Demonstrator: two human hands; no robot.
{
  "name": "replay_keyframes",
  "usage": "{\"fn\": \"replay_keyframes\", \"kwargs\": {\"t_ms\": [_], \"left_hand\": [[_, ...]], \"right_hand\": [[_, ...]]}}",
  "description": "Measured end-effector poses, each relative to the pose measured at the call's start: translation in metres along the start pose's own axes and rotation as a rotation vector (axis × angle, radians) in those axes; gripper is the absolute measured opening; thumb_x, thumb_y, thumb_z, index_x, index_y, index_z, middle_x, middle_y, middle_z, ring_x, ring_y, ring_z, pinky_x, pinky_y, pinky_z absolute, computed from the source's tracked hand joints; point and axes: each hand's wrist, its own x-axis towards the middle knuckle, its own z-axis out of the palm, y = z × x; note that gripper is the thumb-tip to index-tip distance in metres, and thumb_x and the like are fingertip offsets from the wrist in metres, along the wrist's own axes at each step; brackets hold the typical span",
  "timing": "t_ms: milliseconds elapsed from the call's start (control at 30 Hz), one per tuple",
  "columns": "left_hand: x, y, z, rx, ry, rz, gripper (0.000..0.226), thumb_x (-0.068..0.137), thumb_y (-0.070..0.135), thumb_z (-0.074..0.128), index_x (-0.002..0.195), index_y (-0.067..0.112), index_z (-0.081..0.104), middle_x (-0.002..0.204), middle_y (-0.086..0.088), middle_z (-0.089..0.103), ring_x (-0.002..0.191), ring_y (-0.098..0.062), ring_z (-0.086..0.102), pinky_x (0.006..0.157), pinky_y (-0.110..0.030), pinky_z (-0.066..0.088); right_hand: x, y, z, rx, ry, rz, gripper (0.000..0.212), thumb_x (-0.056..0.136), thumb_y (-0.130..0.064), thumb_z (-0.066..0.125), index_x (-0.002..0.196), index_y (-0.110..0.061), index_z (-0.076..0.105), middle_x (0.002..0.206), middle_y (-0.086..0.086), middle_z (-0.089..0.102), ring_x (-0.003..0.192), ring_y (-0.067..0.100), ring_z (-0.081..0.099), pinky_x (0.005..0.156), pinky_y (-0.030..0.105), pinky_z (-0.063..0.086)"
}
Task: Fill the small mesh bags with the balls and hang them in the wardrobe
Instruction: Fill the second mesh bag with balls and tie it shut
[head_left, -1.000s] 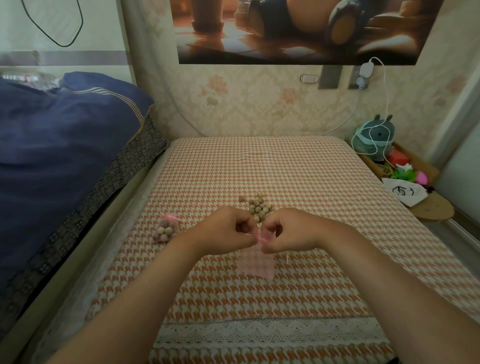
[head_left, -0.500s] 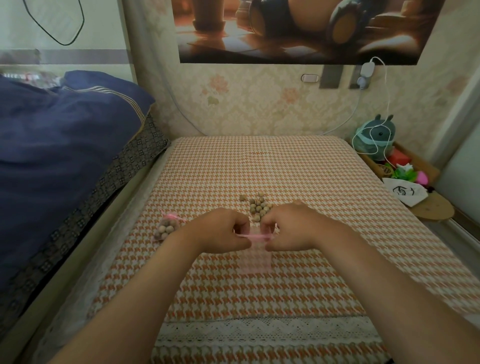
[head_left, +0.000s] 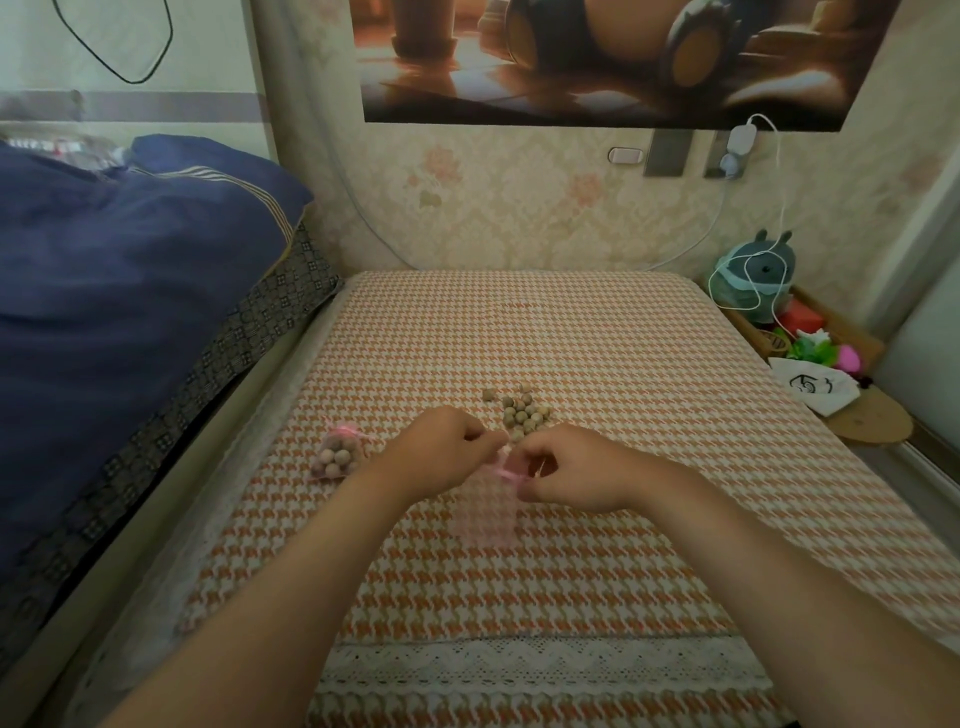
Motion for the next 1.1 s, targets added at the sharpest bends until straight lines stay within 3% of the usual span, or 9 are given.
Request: {"fn": "replay_keyframes", "kwargs": {"t_ms": [167,300,467,567,667,733,900,1000,1100], "left_hand": [[0.011,-0.002,-0.005,-0.069,0.194,-0.097,0.041,0.091,0.027,0.061,0.055,0.009,0.057,0.051,-0.011,0.049,0.047,-0.021,0.042,0.050,-0.031,0.039],[0.015,0.001,-0.010,-0.057,0.273,-0.099,0.015,0.089,0.024,0.063,0.084,0.019,0.076,0.085,0.002,0.073,0.066,-0.013,0.065,0.060,-0.028,0.056],[0.017,-0.007,-0.010,-0.027,0.230,-0.095,0.017,0.091,0.023,0.062,0.099,0.024,0.076,0.106,0.009,0.070,0.057,-0.005,0.059,0.050,-0.018,0.046],[0.016,-0.011,-0.008,-0.026,0.208,-0.094,0.018,0.091,0.021,0.062,0.101,0.024,0.077,0.107,0.008,0.071,0.057,-0.001,0.057,0.047,-0.011,0.040],[0.015,-0.012,-0.008,-0.066,0.193,-0.080,0.018,0.089,0.021,0.065,0.103,0.024,0.076,0.107,0.010,0.070,0.072,-0.002,0.064,0.053,-0.011,0.045],[0.015,-0.012,-0.008,-0.083,0.175,-0.084,0.019,0.088,0.021,0.066,0.104,0.025,0.075,0.106,0.011,0.069,0.077,-0.001,0.064,0.056,-0.011,0.046],[0.015,-0.011,-0.007,-0.079,0.145,-0.079,0.022,0.087,0.022,0.067,0.107,0.024,0.073,0.108,0.010,0.068,0.080,-0.001,0.063,0.058,-0.010,0.045],[0.013,-0.008,-0.007,-0.108,0.144,-0.089,0.022,0.087,0.024,0.067,0.109,0.024,0.072,0.107,0.012,0.066,0.075,-0.001,0.064,0.052,-0.008,0.041],[0.012,-0.006,-0.004,-0.120,0.155,-0.084,0.023,0.086,0.024,0.068,0.109,0.024,0.073,0.103,0.010,0.069,0.079,-0.003,0.063,0.061,-0.014,0.045]], "right_hand": [[0.014,0.017,-0.006,0.227,0.270,0.071,0.035,0.096,-0.012,0.061,0.121,-0.035,0.053,0.111,-0.010,0.062,0.083,0.013,0.064,0.065,0.031,0.054],[0.032,0.037,-0.004,0.041,0.414,0.082,0.036,0.096,-0.008,0.056,0.123,-0.030,0.065,0.119,-0.008,0.066,0.086,0.007,0.059,0.071,0.021,0.045],[0.058,0.039,0.010,-0.211,0.367,0.059,0.031,0.098,-0.018,0.062,0.125,-0.029,0.071,0.129,-0.007,0.068,0.117,0.017,0.063,0.092,0.034,0.052],[0.070,0.039,0.019,-0.340,0.371,0.013,0.032,0.097,-0.017,0.063,0.126,-0.028,0.071,0.125,-0.005,0.070,0.112,0.020,0.065,0.080,0.031,0.050],[0.079,0.041,0.024,-0.449,0.346,0.029,0.024,0.094,-0.011,0.061,0.105,-0.027,0.076,0.102,-0.002,0.071,0.095,0.024,0.067,0.060,0.031,0.044],[0.081,0.042,0.025,-0.388,0.368,0.032,0.019,0.094,-0.013,0.063,0.103,-0.026,0.075,0.102,-0.004,0.069,0.093,0.020,0.065,0.059,0.029,0.042],[0.070,0.023,0.007,0.015,0.610,0.048,0.019,0.094,-0.026,0.069,0.112,-0.028,0.073,0.102,-0.015,0.070,0.095,0.007,0.066,0.083,0.031,0.055],[0.057,-0.002,-0.007,0.188,0.700,-0.009,0.013,0.088,-0.030,0.076,0.101,-0.028,0.076,0.094,-0.019,0.070,0.080,-0.003,0.066,0.077,0.025,0.056],[0.046,-0.016,-0.005,0.263,0.657,-0.073,0.009,0.083,-0.032,0.081,0.091,-0.032,0.077,0.087,-0.019,0.072,0.070,-0.009,0.063,0.071,0.025,0.058]]}}
